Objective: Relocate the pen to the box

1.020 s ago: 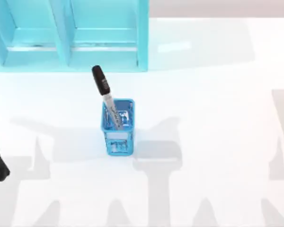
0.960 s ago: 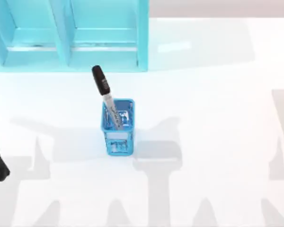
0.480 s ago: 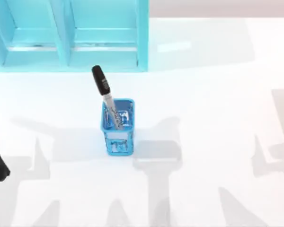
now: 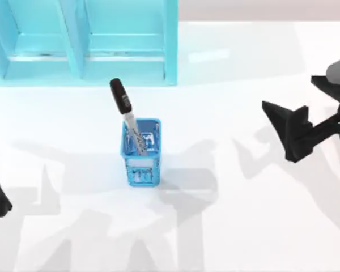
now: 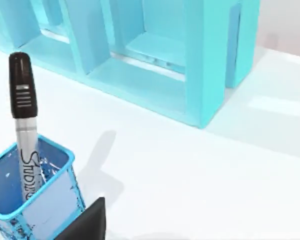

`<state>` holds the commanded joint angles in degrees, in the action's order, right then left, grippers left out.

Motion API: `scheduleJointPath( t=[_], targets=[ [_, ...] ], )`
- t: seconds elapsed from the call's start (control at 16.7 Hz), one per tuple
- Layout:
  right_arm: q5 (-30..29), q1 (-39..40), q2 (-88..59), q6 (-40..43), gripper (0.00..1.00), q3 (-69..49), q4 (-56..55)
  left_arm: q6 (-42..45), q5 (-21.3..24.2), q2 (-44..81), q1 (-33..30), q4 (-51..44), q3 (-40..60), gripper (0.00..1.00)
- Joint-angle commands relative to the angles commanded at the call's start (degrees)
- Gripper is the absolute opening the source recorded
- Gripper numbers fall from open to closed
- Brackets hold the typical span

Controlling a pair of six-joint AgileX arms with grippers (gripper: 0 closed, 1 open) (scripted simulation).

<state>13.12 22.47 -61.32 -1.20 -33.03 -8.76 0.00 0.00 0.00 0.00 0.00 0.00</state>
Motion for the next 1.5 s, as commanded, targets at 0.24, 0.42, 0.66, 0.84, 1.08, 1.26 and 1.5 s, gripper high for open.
scheduleJointPath(
  t=[0.24, 0.42, 0.66, 0.84, 1.08, 1.26, 1.5],
  targets=[
    [3.9, 6.8, -20.6, -0.5, 1.00, -11.0, -3.4, 0.0, 0.0, 0.0, 0.0, 0.0, 0.0, 1.00],
    [6.3, 10.8, -31.8, -1.2, 1.00, -16.9, -4.8, 0.0, 0.0, 0.0, 0.0, 0.0, 0.0, 1.00],
    [8.2, 13.7, -39.6, -2.1, 1.00, -20.7, -5.3, 0.0, 0.0, 0.0, 0.0, 0.0, 0.0, 1.00],
    [8.3, 13.8, -40.1, -2.1, 1.00, -20.9, -5.3, 0.0, 0.0, 0.0, 0.0, 0.0, 0.0, 1.00],
    [8.1, 13.8, -40.8, -2.2, 1.00, -21.3, -5.5, 0.0, 0.0, 0.0, 0.0, 0.0, 0.0, 1.00],
    [7.2, 15.1, -45.9, -2.9, 1.00, -25.4, -6.8, 0.0, 0.0, 0.0, 0.0, 0.0, 0.0, 1.00],
    [5.2, 17.2, -55.1, -4.2, 1.00, -32.7, -9.2, 0.0, 0.0, 0.0, 0.0, 0.0, 0.0, 1.00]
  ],
)
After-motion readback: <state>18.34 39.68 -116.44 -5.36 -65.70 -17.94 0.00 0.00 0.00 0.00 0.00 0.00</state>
